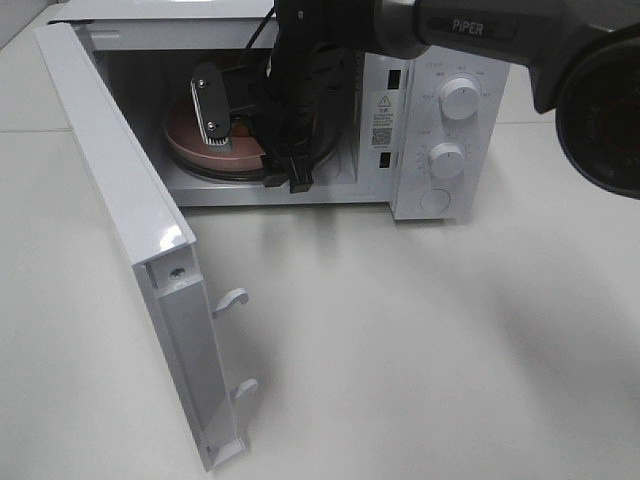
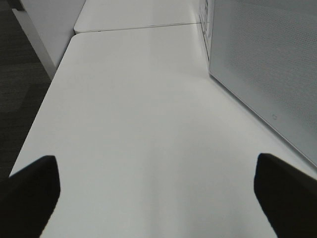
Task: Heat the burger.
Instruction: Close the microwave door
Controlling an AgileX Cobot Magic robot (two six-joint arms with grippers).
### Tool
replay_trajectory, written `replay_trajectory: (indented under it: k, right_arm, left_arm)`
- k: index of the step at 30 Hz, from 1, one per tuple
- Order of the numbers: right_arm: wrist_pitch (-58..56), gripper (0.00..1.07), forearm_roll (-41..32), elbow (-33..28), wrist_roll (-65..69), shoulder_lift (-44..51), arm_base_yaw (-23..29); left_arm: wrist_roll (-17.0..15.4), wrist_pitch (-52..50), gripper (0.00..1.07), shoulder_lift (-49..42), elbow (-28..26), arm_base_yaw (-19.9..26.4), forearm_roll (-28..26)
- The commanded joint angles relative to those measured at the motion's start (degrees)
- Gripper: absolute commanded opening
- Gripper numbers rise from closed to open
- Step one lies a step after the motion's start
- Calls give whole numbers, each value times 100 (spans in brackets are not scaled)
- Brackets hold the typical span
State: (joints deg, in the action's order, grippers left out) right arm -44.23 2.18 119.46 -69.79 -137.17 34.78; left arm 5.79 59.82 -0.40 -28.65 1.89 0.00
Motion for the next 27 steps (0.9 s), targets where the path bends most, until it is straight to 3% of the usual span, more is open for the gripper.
replay_trajectory:
  k: [1,20,23,27]
  right_arm:
    - [-212,71,-17,34,-120,92,11]
    - [-676,72,-57,23,-17,264,-11]
    - [-779,72,-63,-63,-11,344,-29]
    - [-756,72,-218,-607,-40,665,-52]
  left_arm:
    - [-29,-52,101,-103,11,23,-34]
    - [-29,-52,101,-103,11,23,-34]
    - [-29,-52,101,-103,11,23,-34]
    - [-29,-52,101,-103,11,23,-34]
